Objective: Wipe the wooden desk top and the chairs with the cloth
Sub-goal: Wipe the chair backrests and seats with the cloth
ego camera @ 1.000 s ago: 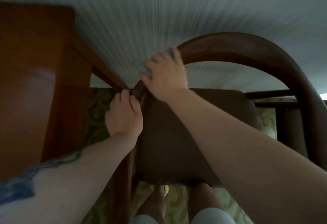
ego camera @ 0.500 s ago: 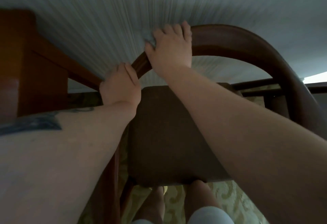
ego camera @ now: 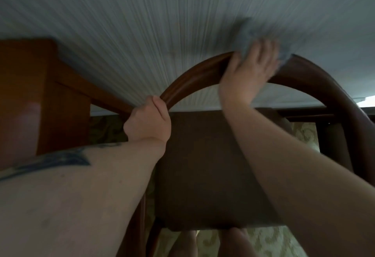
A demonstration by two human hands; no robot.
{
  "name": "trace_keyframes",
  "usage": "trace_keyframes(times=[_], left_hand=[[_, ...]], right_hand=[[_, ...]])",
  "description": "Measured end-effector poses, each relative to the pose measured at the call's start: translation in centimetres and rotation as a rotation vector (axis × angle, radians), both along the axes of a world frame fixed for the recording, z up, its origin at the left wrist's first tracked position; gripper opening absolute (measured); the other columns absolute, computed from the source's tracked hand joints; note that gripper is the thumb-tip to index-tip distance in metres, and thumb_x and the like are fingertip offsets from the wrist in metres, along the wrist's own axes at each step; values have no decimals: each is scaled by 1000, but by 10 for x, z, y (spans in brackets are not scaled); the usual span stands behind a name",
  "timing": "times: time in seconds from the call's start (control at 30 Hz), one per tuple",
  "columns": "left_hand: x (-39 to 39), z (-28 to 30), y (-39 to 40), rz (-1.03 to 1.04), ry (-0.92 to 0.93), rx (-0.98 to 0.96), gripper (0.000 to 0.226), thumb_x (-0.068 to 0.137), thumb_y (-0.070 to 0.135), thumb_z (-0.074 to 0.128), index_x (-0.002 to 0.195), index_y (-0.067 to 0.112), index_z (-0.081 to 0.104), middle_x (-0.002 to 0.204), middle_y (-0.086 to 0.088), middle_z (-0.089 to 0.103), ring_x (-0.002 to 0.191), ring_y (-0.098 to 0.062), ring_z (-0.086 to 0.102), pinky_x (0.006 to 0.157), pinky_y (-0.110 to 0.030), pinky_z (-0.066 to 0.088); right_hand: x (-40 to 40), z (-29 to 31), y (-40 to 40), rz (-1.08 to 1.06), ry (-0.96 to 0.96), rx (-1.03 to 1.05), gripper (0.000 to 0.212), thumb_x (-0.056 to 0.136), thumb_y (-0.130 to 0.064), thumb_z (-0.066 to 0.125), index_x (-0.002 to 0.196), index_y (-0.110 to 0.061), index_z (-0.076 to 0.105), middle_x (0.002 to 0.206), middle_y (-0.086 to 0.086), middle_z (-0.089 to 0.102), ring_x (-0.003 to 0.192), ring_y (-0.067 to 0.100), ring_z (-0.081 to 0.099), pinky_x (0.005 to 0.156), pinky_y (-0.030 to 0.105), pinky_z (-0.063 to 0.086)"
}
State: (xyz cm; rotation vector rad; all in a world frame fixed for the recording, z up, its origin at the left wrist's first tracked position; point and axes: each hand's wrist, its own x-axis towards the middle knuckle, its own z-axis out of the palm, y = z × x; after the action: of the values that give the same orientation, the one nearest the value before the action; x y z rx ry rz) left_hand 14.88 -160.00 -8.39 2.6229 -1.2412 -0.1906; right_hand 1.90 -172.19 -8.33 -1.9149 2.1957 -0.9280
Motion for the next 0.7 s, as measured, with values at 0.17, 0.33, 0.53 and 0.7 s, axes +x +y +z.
trace_keyframes(times=[0.17, 0.33, 0.53, 0.7], left_hand=[[1, -3, 0, -18, -18, -57, 45, 98, 37, 12, 67, 19, 39, 55, -2, 41, 48, -18, 35, 48, -20, 11], [1, -1, 2, -17, 17, -12, 47, 94, 41, 5, 71, 20, 39, 60, 1, 42, 52, -14, 36, 46, -23, 15], [0, -1, 1, 0, 13, 19, 46, 94, 40, 6, 72, 19, 41, 61, 2, 41, 58, -19, 45, 50, -26, 27], [1, -2, 1, -1, 18, 13, 44, 97, 39, 8, 72, 20, 40, 57, 7, 32, 51, -10, 32, 46, -22, 16]], right_hand=[[1, -24, 34, 757, 199, -84, 52, 93, -18, 54, 144, -18, 42, 154, 8, 33, 146, 25, 18, 119, 49, 7], [10, -11, 36, -138, -568, -89, 50, 90, -2, 59, 137, -18, 52, 145, 15, 36, 137, 23, 33, 110, 25, 32], [26, -15, 67, 165, -599, 191, 35, 84, 4, 62, 113, -14, 53, 127, 6, 47, 117, 16, 50, 95, 28, 49], [8, -2, 35, -222, -794, 1, 25, 87, -10, 68, 109, -8, 58, 119, 3, 44, 102, 6, 50, 84, 6, 42]])
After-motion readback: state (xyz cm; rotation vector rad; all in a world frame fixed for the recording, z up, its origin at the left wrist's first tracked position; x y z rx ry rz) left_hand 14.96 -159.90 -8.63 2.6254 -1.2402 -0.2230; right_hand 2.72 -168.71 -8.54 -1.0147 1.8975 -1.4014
